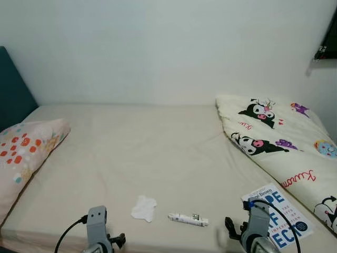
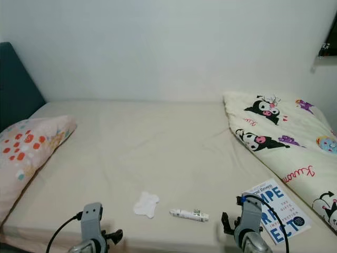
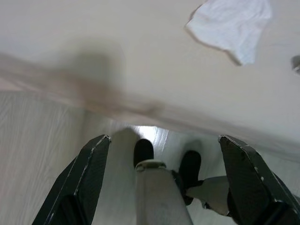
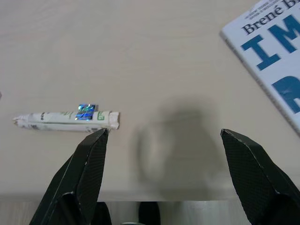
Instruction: Clean up the room
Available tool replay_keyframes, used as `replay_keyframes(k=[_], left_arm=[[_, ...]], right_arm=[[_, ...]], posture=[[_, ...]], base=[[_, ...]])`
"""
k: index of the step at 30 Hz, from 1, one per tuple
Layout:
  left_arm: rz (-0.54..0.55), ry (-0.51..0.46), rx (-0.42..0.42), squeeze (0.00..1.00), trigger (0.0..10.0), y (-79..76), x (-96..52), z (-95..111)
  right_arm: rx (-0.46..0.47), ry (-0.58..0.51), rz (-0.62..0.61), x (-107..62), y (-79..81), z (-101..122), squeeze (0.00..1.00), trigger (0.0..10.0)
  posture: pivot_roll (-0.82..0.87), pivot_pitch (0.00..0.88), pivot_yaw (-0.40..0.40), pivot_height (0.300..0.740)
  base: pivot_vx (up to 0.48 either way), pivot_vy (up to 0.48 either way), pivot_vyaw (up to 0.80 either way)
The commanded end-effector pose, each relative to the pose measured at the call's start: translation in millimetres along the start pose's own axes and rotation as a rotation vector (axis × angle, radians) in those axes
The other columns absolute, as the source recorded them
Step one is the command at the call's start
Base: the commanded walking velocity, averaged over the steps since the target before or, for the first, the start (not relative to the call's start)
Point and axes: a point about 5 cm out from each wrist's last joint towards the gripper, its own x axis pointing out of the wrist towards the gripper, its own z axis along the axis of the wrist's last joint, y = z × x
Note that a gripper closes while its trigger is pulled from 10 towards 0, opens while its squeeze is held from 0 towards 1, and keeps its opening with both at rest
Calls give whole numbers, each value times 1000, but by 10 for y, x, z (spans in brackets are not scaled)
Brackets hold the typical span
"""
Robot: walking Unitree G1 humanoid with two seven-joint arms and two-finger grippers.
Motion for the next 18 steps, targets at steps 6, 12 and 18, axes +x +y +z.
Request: replay_keyframes(k=[6,12,18], left_arm=[[11,6,-9,0,10000,19,-8,-37],[-34,-23,-46,0,10000,-76,14,41],[-184,-101,0,0,10000,-355,51,272]], right_arm=[[-30,-27,32,27,71,80,0,10000],[-69,-86,54,41,80,216,0,10000],[-153,-152,91,56,148,360,0,10000]], posture=[[-54,0,54,650],[-53,0,51,620],[-42,0,57,600]], base=[[0,0,0],[0,0,0],[0,0,0]])
